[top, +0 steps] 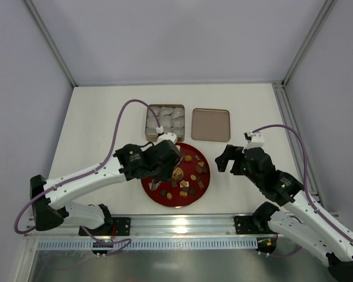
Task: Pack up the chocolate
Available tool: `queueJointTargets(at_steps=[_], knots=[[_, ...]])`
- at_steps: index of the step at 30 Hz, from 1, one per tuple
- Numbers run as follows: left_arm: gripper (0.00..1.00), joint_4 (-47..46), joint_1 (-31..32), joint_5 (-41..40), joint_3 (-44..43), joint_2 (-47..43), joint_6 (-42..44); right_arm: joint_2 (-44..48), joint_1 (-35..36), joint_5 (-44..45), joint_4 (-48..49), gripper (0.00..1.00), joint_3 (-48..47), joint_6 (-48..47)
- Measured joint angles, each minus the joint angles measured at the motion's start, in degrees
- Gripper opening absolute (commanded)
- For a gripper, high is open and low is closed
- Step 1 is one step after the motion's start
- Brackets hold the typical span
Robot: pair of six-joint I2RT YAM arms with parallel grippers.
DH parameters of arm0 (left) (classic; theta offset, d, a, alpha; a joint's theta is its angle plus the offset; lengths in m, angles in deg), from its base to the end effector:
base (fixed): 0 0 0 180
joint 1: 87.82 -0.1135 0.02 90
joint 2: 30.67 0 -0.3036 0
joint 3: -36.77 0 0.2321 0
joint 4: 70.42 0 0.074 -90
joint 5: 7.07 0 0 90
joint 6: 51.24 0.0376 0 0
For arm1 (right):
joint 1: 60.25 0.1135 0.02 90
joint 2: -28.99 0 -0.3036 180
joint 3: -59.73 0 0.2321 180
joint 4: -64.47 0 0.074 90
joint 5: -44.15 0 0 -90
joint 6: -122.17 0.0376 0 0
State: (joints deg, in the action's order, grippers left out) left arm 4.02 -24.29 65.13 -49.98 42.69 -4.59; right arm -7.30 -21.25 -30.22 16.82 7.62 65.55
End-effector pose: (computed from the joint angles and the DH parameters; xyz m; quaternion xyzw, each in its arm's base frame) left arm 0.1048 -0.1847 0.3621 0.1295 0.9486 -0.1091 0.2674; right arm 0.0781 0.0502 0.2983 0.0236 0.8680 0.1885 0.4588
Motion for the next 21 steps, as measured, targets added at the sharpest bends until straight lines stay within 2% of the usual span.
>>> queueJointTargets(at_steps=[21], knots=[[0.49, -7.9, 1.4, 1.3, -0.1, 13.6, 0.5, 1.4, 0.0, 0.3, -0.8, 1.0, 0.4, 0.9]])
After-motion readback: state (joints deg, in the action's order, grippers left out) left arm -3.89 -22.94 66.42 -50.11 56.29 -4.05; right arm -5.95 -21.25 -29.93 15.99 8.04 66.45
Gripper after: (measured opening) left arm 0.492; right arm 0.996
